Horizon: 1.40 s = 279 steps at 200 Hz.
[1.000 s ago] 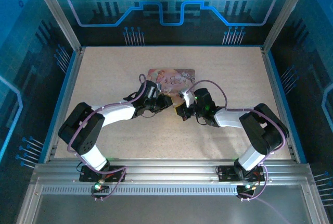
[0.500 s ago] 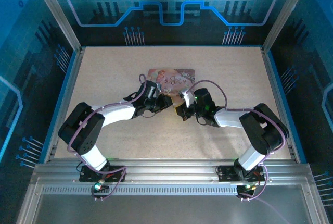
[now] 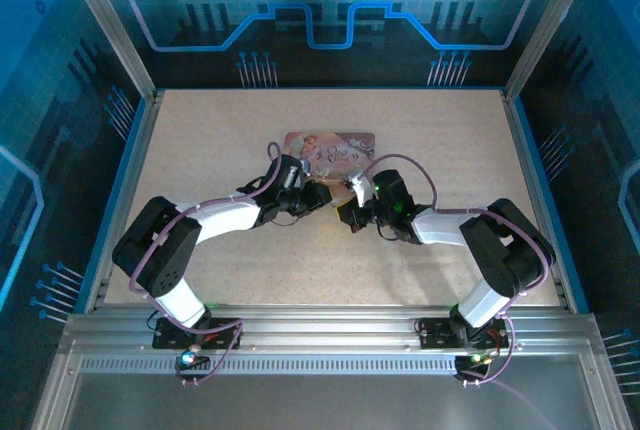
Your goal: Unlock the padlock with the key
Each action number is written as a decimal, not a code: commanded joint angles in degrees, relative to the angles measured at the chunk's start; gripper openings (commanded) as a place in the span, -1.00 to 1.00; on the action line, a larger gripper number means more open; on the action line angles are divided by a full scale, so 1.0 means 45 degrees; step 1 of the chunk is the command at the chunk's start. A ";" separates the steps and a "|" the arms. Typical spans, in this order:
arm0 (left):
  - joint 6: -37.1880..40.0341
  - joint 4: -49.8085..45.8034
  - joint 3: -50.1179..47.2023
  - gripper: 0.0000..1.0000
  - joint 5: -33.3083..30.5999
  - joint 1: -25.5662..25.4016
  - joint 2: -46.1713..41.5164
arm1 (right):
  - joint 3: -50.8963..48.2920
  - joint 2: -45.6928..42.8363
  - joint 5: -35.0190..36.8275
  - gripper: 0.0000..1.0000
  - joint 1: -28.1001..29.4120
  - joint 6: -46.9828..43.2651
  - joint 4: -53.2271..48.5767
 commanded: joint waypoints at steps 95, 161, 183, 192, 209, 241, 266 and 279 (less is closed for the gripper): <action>-0.0099 0.0344 0.0198 -0.81 0.0562 -0.0091 -0.0086 | 0.0111 -0.0069 -0.0533 -1.00 -0.0182 0.0500 0.0999; -0.0084 0.0370 0.0075 -0.81 0.0500 -0.0101 -0.0062 | 0.0077 -0.0327 -0.0778 -1.00 -0.0282 0.0433 0.0923; -0.0090 0.0403 0.0105 -0.81 0.0479 -0.0097 -0.0042 | -0.0016 -0.0361 -0.0797 -1.00 -0.0285 0.0413 0.0926; -0.0082 0.0386 0.0110 -0.81 0.0484 -0.0103 -0.0042 | -0.0046 -0.0371 -0.0817 -1.00 -0.0283 0.0413 0.0940; -0.0082 0.0387 0.0109 -0.81 0.0455 -0.0088 -0.0028 | -0.0099 -0.0419 -0.0817 -1.00 -0.0282 0.0413 0.0959; -0.0084 0.0375 0.0076 -0.81 0.0465 -0.0097 -0.0023 | -0.0203 -0.0542 -0.0797 -1.00 -0.0284 0.0375 0.0882; -0.0107 0.0413 0.0085 -0.81 0.0470 -0.0094 -0.0028 | -0.0291 -0.0610 -0.0733 -1.00 -0.0274 0.0296 0.0785; -0.0098 0.0398 0.0075 -0.81 0.0455 -0.0103 -0.0052 | -0.0327 -0.0625 -0.0752 -1.00 -0.0292 0.0296 0.0783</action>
